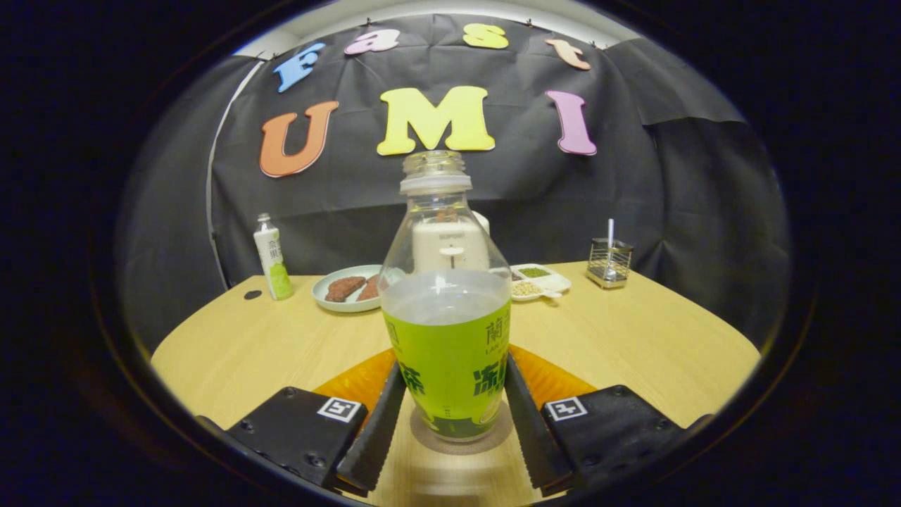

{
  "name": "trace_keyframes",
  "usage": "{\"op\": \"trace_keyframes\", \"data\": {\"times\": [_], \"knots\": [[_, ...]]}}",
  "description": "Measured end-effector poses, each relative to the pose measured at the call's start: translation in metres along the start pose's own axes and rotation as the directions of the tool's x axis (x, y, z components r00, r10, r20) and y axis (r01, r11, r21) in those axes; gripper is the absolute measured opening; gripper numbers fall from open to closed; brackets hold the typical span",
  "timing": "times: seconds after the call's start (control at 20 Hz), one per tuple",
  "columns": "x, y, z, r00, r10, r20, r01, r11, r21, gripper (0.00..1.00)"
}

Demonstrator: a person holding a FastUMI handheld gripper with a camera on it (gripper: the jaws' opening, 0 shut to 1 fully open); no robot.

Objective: Take the bottle from table, then pour the juice into the cup, finally place the bottle on the coaster

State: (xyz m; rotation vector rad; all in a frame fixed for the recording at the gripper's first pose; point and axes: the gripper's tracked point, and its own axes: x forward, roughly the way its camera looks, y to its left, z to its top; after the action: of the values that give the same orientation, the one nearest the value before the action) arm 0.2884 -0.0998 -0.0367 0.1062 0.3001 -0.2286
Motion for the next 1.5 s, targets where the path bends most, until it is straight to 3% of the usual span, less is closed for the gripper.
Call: {"op": "trace_keyframes", "data": {"times": [0.6, 0.7, 0.9, 1.5], "knots": [[0.001, -0.003, -0.009, 0.999, -0.009, -0.036, 0.009, 1.0, -0.003, 0.83], [0.0, 0.001, -0.006, 0.999, -0.001, -0.033, 0.0, 1.0, -0.025, 0.92], [-0.003, 0.002, -0.009, 0.998, -0.007, -0.061, 0.003, 0.998, -0.064, 1.0], [-0.046, -0.003, 0.005, 1.0, 0.008, -0.006, -0.009, 0.998, -0.068, 1.0]]}}
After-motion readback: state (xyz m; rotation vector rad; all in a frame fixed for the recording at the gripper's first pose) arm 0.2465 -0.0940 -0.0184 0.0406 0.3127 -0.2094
